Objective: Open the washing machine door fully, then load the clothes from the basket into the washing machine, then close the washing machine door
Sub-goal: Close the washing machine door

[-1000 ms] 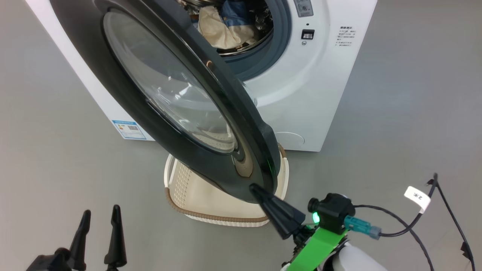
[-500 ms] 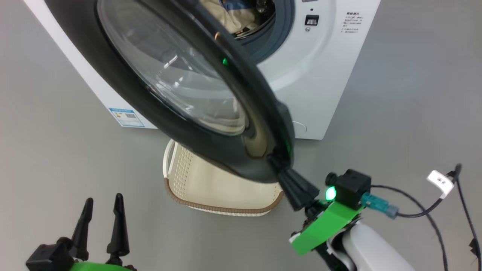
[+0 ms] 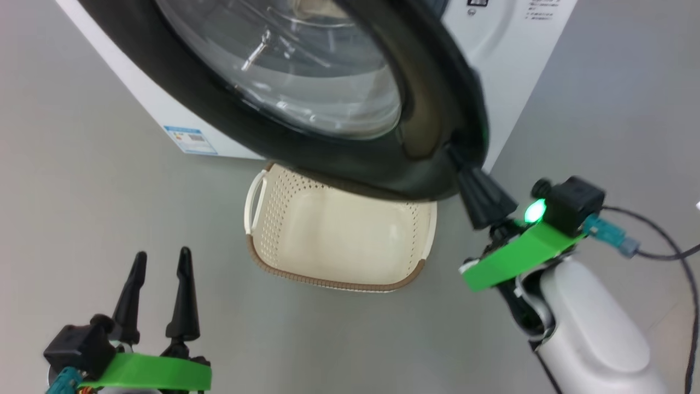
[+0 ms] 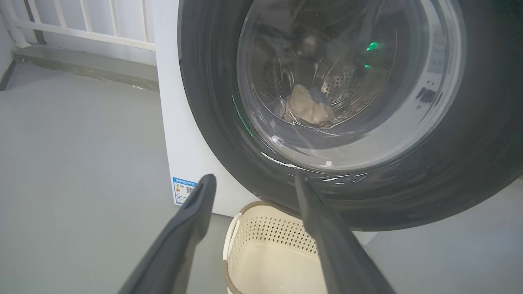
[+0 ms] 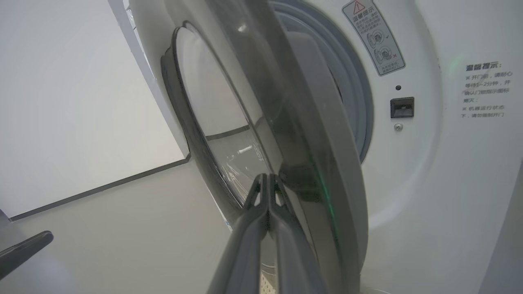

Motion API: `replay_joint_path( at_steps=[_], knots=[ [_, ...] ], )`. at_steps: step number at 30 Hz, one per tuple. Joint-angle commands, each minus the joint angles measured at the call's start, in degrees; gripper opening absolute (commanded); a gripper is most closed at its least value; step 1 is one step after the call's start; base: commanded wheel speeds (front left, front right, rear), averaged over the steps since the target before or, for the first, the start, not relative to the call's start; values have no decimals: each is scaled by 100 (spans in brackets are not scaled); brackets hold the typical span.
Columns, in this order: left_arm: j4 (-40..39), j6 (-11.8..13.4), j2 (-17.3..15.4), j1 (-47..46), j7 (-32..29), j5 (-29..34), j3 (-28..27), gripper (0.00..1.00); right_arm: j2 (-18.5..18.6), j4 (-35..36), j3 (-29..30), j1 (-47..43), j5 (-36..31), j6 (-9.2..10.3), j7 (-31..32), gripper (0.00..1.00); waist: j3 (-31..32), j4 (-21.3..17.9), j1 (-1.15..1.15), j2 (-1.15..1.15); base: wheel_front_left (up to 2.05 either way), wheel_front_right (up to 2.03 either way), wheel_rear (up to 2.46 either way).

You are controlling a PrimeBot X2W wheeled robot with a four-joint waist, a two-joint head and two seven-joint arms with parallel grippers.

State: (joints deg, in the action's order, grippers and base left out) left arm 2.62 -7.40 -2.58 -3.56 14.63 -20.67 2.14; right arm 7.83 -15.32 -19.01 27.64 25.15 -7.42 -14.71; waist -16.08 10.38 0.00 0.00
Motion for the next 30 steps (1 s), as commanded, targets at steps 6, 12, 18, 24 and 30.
replay_joint_path(
  at_steps=[6,12,18,24,30],
  knots=[
    [-212,-9,-38,-337,37,1,-52,100,117,-97,191,616,-71,-7,-29,0,-326,208,0,0,0,0,0],
    [-246,-9,-32,-450,37,-71,62,100,207,-300,432,1079,-76,-7,-29,0,-510,333,0,0,0,0,0],
    [-274,-9,-31,-590,37,-137,227,100,268,-454,748,1486,-91,-7,-29,0,-720,479,0,0,0,0,0],
    [-312,-9,-31,-689,37,-163,301,100,295,-585,987,1807,-131,-7,-29,0,-873,570,0,0,0,0,0],
    [-348,-9,-31,-738,37,-186,356,100,284,-721,1280,2105,-214,-7,-29,0,-985,656,0,0,0,0,0]
  ],
)
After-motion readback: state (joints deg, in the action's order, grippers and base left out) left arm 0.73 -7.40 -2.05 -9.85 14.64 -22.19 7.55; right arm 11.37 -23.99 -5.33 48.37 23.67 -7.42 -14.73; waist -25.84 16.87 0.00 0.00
